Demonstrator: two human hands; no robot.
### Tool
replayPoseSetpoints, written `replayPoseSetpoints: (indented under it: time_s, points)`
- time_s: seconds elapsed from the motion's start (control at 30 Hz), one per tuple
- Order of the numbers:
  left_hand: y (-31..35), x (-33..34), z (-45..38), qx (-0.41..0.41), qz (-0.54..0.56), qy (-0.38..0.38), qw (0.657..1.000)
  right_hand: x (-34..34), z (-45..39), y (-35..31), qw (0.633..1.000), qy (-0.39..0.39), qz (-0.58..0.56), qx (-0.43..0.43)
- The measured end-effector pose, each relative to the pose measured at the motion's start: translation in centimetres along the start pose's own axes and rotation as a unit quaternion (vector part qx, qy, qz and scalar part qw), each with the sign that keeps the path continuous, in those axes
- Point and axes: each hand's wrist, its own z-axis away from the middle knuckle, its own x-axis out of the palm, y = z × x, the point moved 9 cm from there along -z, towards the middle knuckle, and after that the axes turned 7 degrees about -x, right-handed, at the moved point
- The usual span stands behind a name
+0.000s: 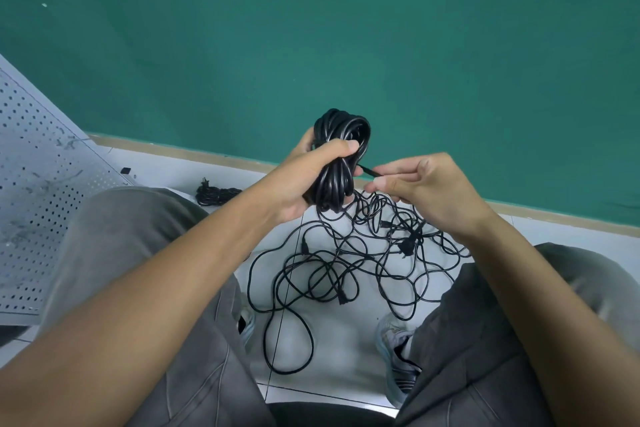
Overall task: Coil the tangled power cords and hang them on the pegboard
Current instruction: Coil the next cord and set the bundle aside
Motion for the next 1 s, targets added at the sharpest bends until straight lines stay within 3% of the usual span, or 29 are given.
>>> replayPoseSetpoints:
  time_s: [0.2,0.5,0.67,0.83,1.0]
  points:
    - [-1.5,-0.4,-1.1,0.003,-0.051,0.039,0.998,0.4,0.6,0.3,0.995,-0.038,0.097,0.0]
    - [-2.7,-1.0,-1.6,-0.014,-0.025,0.08,0.996,0.5,0.9,0.3,0.994,-0.064,0.082,0.013]
    - [-3.7,-2.1,-2.2,-0.018,-0.079,0.089,0.993,1.2,1.2,-0.2,0.985,-0.098,0.139,-0.011]
    - [-3.2,-0.5,-2.1,0.007,-0.222,-0.008,0.975,0.9,1.1,-1.6,0.973,-0.096,0.204,-0.058]
    - [-4.6,1.9,-1.0,-0.029,-0.292,-0.119,0.948,-1.1,0.2,-2.8,0.98,-0.002,0.173,-0.101]
